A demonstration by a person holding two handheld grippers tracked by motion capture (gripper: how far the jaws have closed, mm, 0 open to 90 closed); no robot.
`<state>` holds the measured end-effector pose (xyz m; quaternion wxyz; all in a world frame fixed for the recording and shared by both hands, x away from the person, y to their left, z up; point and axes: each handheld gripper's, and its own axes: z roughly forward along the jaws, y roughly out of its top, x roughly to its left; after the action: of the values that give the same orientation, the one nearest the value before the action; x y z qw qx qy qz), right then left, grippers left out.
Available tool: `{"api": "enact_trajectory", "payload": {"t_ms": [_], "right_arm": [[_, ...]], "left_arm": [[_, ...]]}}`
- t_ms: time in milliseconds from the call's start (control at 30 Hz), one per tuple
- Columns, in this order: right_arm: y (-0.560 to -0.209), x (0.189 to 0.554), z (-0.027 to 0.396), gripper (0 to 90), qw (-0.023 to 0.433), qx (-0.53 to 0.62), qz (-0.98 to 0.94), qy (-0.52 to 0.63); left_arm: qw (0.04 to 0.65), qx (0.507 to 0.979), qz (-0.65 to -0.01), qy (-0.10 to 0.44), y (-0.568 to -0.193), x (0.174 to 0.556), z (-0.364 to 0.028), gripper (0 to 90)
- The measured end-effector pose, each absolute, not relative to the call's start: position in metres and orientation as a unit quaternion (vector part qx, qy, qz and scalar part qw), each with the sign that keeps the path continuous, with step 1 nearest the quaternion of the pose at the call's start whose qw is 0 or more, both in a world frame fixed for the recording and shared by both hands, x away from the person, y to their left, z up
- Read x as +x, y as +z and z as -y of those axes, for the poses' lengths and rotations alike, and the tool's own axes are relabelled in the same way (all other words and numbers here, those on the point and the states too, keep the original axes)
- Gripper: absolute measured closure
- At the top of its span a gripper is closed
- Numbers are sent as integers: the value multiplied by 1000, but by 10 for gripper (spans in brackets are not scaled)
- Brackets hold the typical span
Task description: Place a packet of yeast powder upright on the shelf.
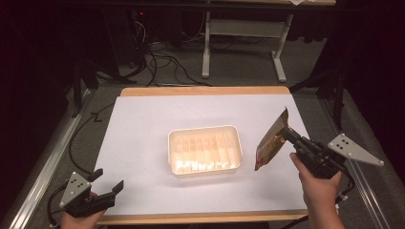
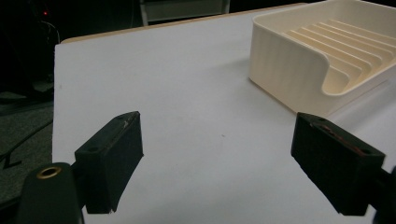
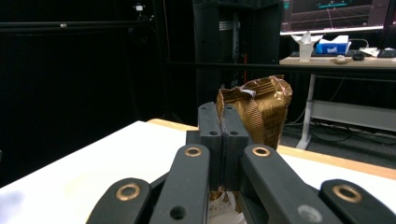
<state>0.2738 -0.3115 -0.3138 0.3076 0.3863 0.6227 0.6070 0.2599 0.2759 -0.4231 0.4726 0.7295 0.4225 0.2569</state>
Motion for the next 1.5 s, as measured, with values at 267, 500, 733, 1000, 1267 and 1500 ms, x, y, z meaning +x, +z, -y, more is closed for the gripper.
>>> {"api": "enact_trajectory", "payload": {"t_ms": [267, 500, 733, 1000, 1267, 1500], "right_arm": [[-297, 274, 302, 900, 313, 365, -628, 612], [-278, 275, 289, 900, 317, 345, -635, 614], [-267, 277, 275, 900, 314, 331, -640, 618], [-265, 283, 247, 900, 301, 315, -647, 626], [-272, 294, 215, 900, 283, 302, -662, 624], [-281, 305, 185, 900, 268, 291, -672, 626]], "left_arm": [[469, 732, -421, 258, -423, 260, -275, 173], [473, 730, -421, 258, -422, 260, -276, 173], [473, 731, -420, 257, -422, 259, -276, 173], [474, 730, -420, 258, -422, 260, -277, 173], [475, 730, -418, 258, -421, 260, -277, 173], [477, 729, -419, 257, -421, 260, -278, 173]]}}
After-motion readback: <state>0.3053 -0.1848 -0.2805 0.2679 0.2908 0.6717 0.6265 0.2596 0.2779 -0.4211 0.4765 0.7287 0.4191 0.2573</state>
